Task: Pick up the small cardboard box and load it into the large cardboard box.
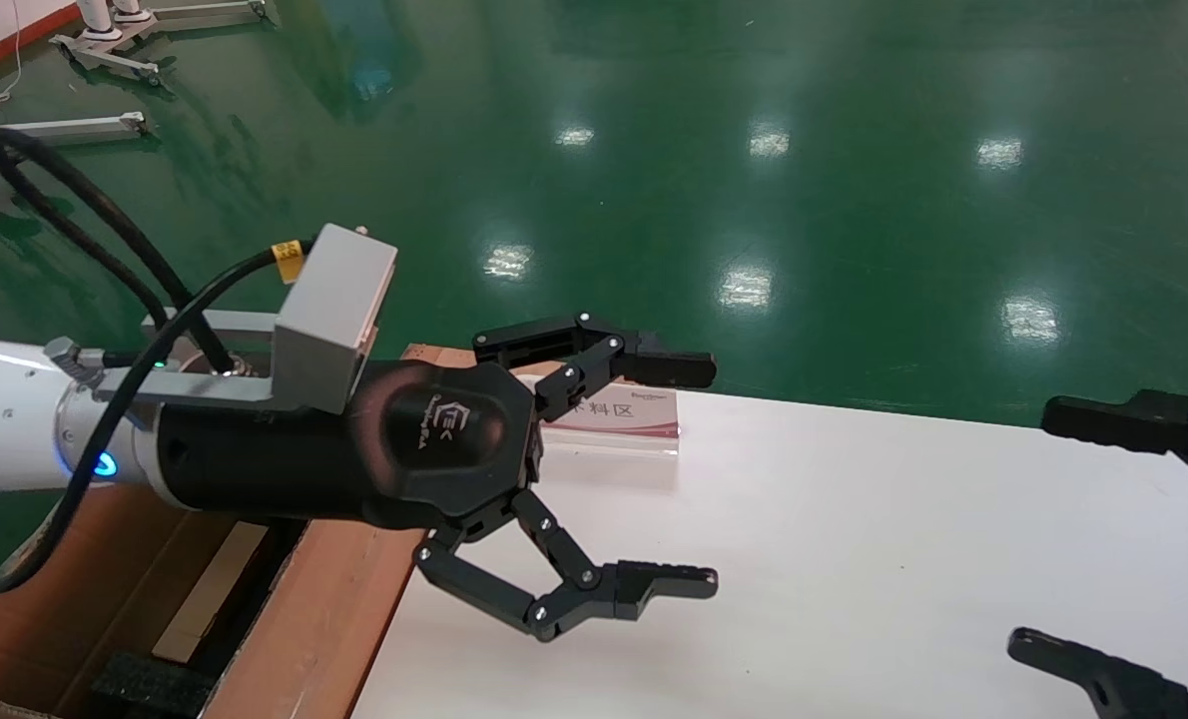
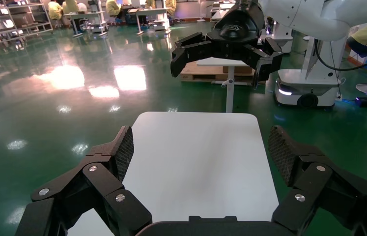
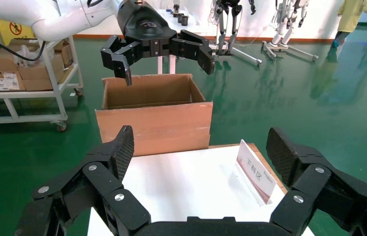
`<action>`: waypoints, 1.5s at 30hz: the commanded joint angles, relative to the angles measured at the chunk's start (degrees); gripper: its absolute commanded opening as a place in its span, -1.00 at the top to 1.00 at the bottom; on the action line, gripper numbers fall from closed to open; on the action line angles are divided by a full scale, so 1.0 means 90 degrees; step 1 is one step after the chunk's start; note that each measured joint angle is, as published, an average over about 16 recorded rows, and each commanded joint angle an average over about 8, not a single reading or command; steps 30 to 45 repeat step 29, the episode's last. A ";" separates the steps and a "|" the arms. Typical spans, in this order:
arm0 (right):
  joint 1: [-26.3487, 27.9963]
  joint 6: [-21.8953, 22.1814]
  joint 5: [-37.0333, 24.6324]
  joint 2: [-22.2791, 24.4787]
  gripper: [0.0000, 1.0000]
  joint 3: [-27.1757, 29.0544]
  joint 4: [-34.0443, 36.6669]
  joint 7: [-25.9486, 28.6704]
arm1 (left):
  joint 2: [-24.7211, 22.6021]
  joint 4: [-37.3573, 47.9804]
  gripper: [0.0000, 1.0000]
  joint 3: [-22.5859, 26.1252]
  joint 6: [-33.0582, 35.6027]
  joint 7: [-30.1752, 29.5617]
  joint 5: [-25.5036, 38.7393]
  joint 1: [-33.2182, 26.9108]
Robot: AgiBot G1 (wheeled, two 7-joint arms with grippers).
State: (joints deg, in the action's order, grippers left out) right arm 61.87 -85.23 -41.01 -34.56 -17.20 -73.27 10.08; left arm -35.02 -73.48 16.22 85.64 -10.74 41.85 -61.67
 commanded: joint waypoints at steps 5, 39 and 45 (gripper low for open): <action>0.0000 0.0000 0.0000 0.0000 -1.00 0.0000 0.0000 0.0000 | 0.0000 0.0003 -1.00 0.0003 -0.0001 0.0000 -0.0002 -0.0002; 0.0000 0.0000 0.0000 0.0000 -1.00 0.0000 0.0000 0.0000 | 0.0000 0.0005 -1.00 0.0011 -0.0001 0.0000 -0.0005 -0.0008; 0.0000 0.0000 0.0000 0.0000 -1.00 0.0000 0.0000 0.0000 | 0.0000 0.0005 -1.00 0.0011 -0.0001 0.0000 -0.0005 -0.0008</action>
